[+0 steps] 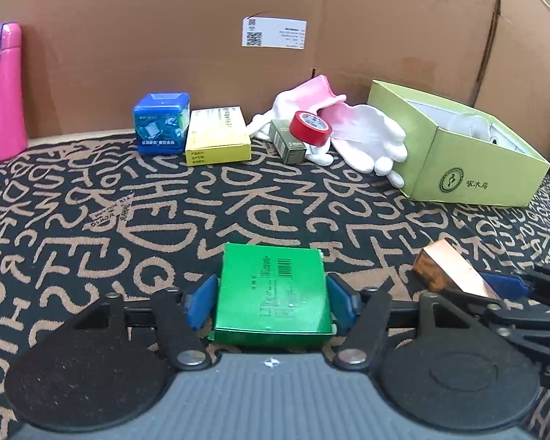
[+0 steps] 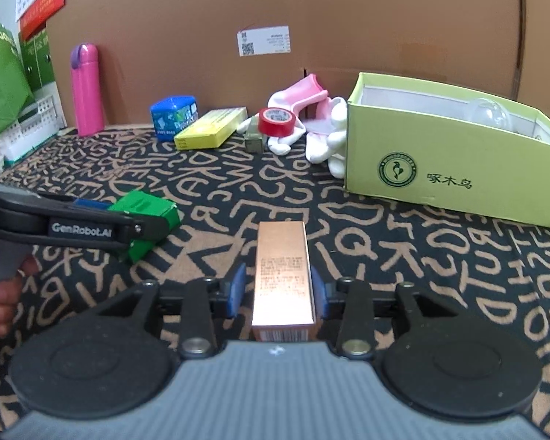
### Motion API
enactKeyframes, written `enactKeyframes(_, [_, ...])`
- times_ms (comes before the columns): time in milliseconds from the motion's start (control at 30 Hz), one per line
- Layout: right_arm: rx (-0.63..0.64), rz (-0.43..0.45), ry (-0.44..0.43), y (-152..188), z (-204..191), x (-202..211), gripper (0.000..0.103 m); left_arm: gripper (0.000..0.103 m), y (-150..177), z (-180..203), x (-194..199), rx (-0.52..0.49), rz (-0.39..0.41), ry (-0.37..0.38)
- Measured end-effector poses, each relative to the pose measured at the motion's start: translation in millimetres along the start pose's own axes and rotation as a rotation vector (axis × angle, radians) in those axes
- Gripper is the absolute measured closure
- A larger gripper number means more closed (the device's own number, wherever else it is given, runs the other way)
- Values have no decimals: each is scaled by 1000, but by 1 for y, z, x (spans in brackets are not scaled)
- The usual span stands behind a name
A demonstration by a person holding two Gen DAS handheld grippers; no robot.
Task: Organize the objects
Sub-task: 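Lift the green box and copper box and carry them over the shoebox, then open both grippers to drop the boxes into the shoebox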
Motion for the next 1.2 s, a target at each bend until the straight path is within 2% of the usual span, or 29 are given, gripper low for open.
enactKeyframes(100, [7,-3,3,1,-2,-6,66,37,1,3,-2,-26,-5,-11])
enactKeyframes(200, [-1,2,10,1,-1,-6,72,36,1,5,-6,-44,2,-30])
enactKeyframes(300, [-11,1,-14,2,2,-5,72,40,1,8,-7,-59,-1,-31])
enactKeyframes(500, [-51,2,-60,5,17,8,72,40,-3,23,-3,-39,-18,58])
enactKeyframes(633, [-94,48,-51,-2,40,26,72,41,-19,48,0,-70,16,123])
enactKeyframes(767, [-126,130,0,-22,73,44,72,41,-47,82,-2,-112,68,196])
enactKeyframes(900, [-149,214,90,-46,111,53,72,40,-80,119,-9,-168,130,244])
enactKeyframes(1033, [-154,255,188,-72,149,46,72,40,-111,149,-26,-212,166,256])
enactKeyframes(1200, [-157,253,278,-102,190,19,72,40,-147,159,-64,-213,175,230])
Point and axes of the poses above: each gripper's, at about its wrist camera, not at the fingertips, and x roughly against the way its jaws point, z to its right, y to its underside, the point moved 4 cm from there along -x, roughly the way its jaws point, and after that the axes turned 13 degrees about y, right-handed, at the moved point
